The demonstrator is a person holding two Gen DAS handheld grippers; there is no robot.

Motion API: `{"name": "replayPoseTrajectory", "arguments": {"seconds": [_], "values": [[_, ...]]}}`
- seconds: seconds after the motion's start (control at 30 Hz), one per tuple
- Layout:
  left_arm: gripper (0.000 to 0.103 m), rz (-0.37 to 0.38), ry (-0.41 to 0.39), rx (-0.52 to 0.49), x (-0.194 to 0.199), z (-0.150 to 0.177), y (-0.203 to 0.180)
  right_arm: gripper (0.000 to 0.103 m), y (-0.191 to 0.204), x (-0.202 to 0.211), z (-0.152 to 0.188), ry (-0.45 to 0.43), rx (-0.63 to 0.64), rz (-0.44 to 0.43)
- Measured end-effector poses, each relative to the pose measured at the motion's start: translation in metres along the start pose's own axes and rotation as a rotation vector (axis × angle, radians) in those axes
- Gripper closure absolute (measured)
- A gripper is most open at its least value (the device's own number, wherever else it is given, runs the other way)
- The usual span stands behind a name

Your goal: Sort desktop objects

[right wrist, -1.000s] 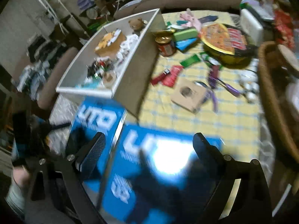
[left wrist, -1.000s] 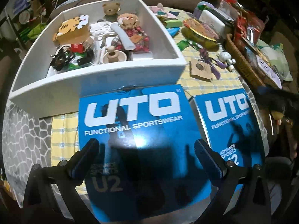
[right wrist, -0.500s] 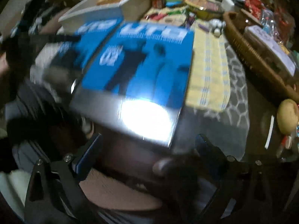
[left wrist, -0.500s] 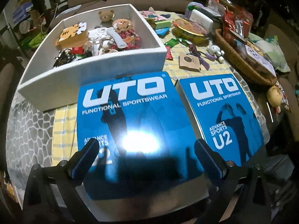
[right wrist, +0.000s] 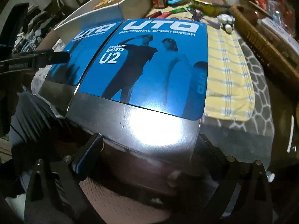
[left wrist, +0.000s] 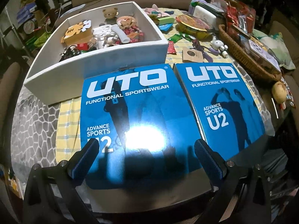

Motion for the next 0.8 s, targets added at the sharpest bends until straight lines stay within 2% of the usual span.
{"name": "replayPoseTrajectory", "arguments": {"seconds": [0.1, 0.2, 0.33, 0.4, 0.57, 0.8], "values": [[0.000, 0.001, 0.003, -0.022, 0.004, -0.005, -0.004, 0.004, -0.003, 0.011, -0.003, 0.002, -0.003, 0.006], [0.000, -0.002, -0.017, -0.038, 0.015, -0.022, -0.009, 0.004, -0.017, 0.040, -0.016, -0.040, -0.030, 0.007], [0.000, -0.008, -0.068, -0.063, 0.028, -0.060, -0.020, 0.004, -0.037, 0.079, -0.061, -0.133, -0.076, -0.024], [0.000, -0.016, -0.097, -0.071, 0.029, -0.082, -0.027, 0.004, -0.046, 0.089, -0.092, -0.171, -0.084, 0.002], [0.000, -0.027, -0.155, -0.045, 0.019, -0.122, -0.030, 0.004, -0.058, 0.077, -0.162, -0.199, -0.092, 0.020], [0.000, -0.015, -0.158, -0.012, -0.015, -0.161, -0.020, 0.004, -0.073, 0.030, -0.232, -0.192, -0.175, -0.009]]}}
Point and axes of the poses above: each gripper's, at about its wrist camera, not at the fingertips, and x roughly against the way its jaws point, y to its left, z to its underside, the point moved 6 cm from there along -x, roughly the way its jaws point, and after that the axes turned 8 degrees about z, right-handed, at the moved point
